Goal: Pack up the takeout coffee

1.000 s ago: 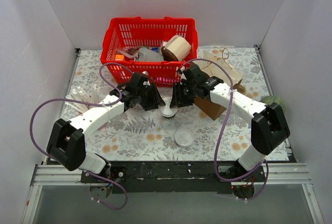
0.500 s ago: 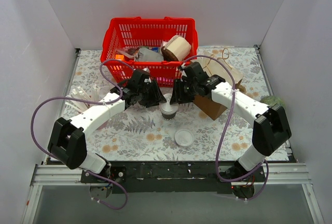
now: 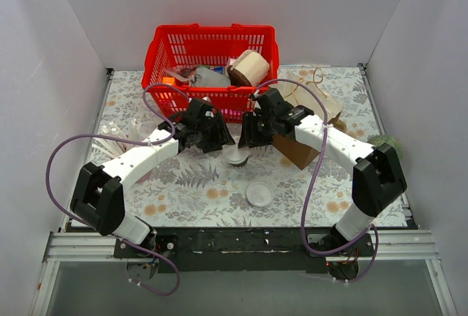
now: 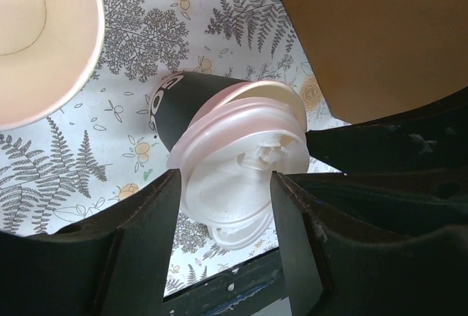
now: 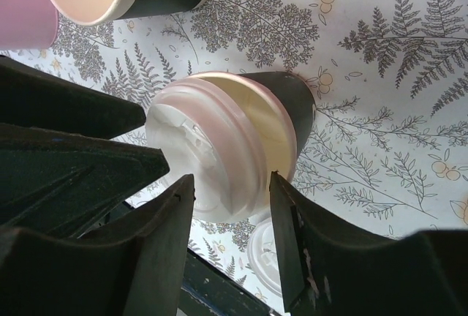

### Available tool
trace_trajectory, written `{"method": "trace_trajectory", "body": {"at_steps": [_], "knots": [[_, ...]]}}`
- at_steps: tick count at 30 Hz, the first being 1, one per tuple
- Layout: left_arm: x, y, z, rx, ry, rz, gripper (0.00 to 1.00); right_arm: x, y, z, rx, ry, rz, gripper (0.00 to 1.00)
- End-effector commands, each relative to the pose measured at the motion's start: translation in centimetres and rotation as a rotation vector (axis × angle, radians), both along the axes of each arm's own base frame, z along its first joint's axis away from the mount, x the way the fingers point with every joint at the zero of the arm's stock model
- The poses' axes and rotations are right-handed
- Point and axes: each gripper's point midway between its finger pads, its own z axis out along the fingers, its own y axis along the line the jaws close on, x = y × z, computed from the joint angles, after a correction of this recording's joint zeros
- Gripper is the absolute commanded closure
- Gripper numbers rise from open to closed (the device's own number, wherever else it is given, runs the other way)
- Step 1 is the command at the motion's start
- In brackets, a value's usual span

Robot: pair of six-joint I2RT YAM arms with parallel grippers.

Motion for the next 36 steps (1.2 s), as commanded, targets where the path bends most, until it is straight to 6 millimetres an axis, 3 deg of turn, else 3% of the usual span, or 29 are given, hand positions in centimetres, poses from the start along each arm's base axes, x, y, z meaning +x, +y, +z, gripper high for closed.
{"method": "trace_trajectory", "body": {"at_steps": [1, 9, 19, 24, 28, 36], "knots": [[0.9, -0.5, 1.4, -0.002, -0.043, -0.004, 0.48, 1.2, 0.6, 2.0, 0.027, -0.055, -0.012, 0.45], [0.7, -0.4, 0.6, 0.013, -0.024, -0.008, 0.48, 1.6, -0.2, 2.8, 0.014, -0.098, -0.048, 0.42], [0.7, -0.5, -0.5, 0.029, -0.003, -0.019, 0.47, 1.2, 0.5, 6.4, 0.137, -0.222, 0.011, 0.35], [0.7, -0.5, -0.7, 0.030, 0.002, -0.020, 0.46, 1.8, -0.2, 5.5, 0.049, -0.281, 0.080, 0.27], [0.7, -0.4, -0.7, 0.031, 0.002, -0.014, 0.46, 2.2, -0.8, 3.3, -0.057, -0.302, 0.174, 0.23], [0.9, -0.7, -0.9, 0.022, 0.004, -0.011, 0.46, 2.2, 0.6, 2.2, -0.022, -0.295, 0.256, 0.22]]}}
